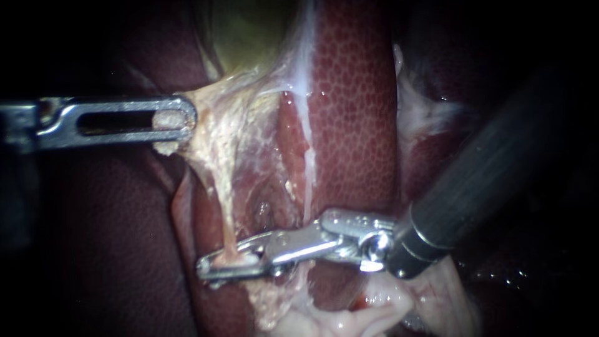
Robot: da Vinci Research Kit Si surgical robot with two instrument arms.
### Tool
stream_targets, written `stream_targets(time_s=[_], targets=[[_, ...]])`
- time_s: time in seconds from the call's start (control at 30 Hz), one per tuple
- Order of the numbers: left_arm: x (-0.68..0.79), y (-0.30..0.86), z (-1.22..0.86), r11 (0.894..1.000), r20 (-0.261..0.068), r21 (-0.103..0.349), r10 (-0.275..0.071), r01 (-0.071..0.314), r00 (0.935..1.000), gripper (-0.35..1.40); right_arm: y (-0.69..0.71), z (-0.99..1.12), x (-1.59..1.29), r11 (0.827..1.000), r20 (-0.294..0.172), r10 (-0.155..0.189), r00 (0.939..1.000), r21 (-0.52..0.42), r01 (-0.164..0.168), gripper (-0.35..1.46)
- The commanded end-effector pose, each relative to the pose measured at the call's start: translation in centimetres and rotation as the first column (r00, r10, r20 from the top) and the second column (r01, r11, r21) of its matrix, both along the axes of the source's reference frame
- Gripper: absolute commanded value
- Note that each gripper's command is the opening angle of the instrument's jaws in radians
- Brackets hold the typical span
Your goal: Going back second clip left tube
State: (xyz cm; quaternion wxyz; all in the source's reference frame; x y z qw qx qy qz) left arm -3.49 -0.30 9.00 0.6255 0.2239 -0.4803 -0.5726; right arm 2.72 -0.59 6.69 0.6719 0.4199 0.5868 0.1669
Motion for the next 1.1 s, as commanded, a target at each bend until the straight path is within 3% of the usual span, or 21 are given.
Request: stream_targets(time_s=[0.03, 0.3, 0.7, 0.9, 1.1], targets=[[0.00, 0.00, 0.00, 1.000, 0.000, 0.000, 0.000, 0.000, 1.0000, -0.35, 0.02, 0.00, 0.01, 1.000, -0.006, 0.012, 0.9999, -0.009, -0.012, 0.49], [0.00, 0.00, 0.00, 1.000, 0.000, 0.000, 0.000, 0.000, 1.0000, -0.35, 0.19, -0.03, -0.03, 0.994, 0.016, 0.082, 0.9965, -0.070, -0.081, 0.60], [0.00, -0.01, 0.00, 1.000, -0.001, -0.001, -0.001, 0.001, 1.0000, -0.35, 0.40, -0.01, -0.33, 0.991, 0.015, 0.097, 0.9952, -0.093, -0.095, 0.60], [0.02, -0.01, 0.00, 1.000, 0.000, -0.001, 0.001, -0.001, 1.0000, -0.35, 0.47, -0.18, -0.79, 0.989, 0.011, 0.102, 0.9947, -0.112, -0.100, 0.60], [0.01, -0.01, 0.00, 1.000, 0.000, -0.001, 0.000, 0.000, 1.0000, -0.35, 0.75, -0.50, -1.40, 0.978, 0.021, 0.142, 0.9897, -0.158, -0.137, 0.60]])
